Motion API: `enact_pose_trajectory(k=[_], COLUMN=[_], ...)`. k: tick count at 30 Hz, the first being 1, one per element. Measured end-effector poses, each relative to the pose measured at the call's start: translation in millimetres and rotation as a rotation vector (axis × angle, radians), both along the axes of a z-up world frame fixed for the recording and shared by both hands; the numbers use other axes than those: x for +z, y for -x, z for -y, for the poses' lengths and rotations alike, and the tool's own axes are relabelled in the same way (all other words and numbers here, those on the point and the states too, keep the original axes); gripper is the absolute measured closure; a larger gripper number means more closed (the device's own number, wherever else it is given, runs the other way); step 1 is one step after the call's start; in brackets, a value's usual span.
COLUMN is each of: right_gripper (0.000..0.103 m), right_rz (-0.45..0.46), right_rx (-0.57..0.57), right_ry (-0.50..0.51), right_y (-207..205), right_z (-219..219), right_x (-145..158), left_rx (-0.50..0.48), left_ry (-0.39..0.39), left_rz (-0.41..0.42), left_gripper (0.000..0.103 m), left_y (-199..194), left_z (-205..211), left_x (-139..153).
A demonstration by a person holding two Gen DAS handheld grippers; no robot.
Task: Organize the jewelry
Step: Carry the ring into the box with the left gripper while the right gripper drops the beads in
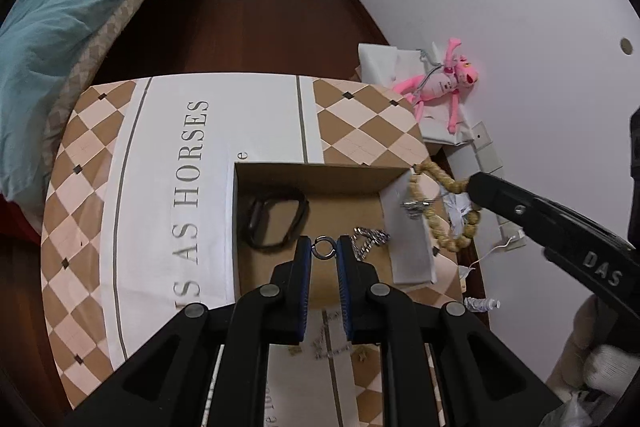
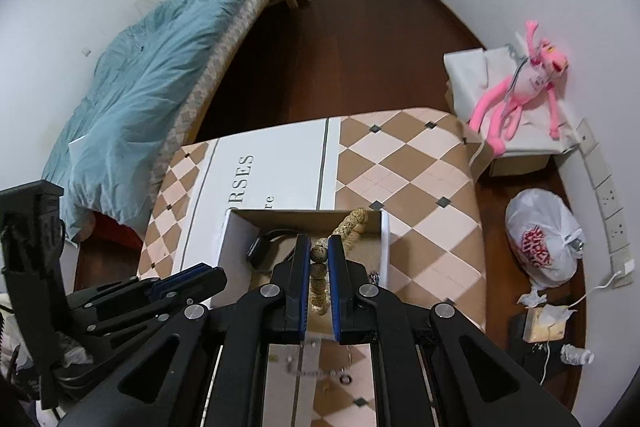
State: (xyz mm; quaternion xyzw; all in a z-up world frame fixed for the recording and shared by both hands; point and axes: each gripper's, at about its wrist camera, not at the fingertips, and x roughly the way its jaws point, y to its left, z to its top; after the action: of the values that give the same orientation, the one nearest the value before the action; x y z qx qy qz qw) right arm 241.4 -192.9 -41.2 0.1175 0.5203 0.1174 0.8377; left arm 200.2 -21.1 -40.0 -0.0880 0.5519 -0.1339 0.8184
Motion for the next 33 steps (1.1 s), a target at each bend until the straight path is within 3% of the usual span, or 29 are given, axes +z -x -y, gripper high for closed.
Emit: enact_pose_trajectory(k=[6,7,8,9,10,11,14,16,18,25,33], right_gripper=[0.093,0.092,0.088,0.073,0.063,0.051,0.048,0.039,0.014,0.007,0.007], right_rz=[-0.121,-0.132,-0.143,-0.15,-0.15,-0.145,-0.15,-0.143,-0.147,-0.164,-0.146], right_rx=[0.019,0.026,0.028,0.032,0.033,0.034,0.027,0.026,0.026,0.02,-0.005], right_ry=[0.007,0.017,0.027,0.035,0.052,0.073,0.131,0.185,0.247,0.315,0.301], right_y=[-32.2,-33.5,-33.8,-32.5,-30.6,-28.3,-20.0,-14.3,-6.9,13.0,26.1], right_z=[-7.2,-8.6,-8.9,-9.3,-9.4,-9.2,-6.8,-6.9,-8.7,-12.1,-10.1], right_x=[-34.7,-37.8,-40.6,-43.0,-44.5,-45.0,-48.6,-51.3,-57.4,-76.6,-70.5], left_rx=[0.043,0.052,0.062,0.072,0.079,0.09,0.109,0.123,0.133,0.145,0.154], left_ry=[-0.074,-0.101,-0.113,-0.113,-0.113,-0.119,-0.156,-0.178,-0.198,-0.278,-0.294], left_rz=[-0.055,-0.054,-0.049,-0.041,-0.035,-0.026,-0.02,-0.018,-0.004,0.028,0.026], left_gripper=[0.088,0.075,0.053,0.042,0.026,0.026,0.023,0.008,0.005,0.001,0.001], left_y=[-24.6,-25.9,-25.9,-25.2,-24.8,-22.9,-20.7,-20.0,-16.8,1.7,17.1], left_z=[-4.3,-5.3,-7.0,-9.4,-10.9,-13.7,-19.1,-21.8,-24.5,-24.6,-24.5], left_x=[-14.5,-15.7,-15.7,-15.3,-15.0,-14.6,-16.0,-18.2,-20.0,-30.6,-31.8])
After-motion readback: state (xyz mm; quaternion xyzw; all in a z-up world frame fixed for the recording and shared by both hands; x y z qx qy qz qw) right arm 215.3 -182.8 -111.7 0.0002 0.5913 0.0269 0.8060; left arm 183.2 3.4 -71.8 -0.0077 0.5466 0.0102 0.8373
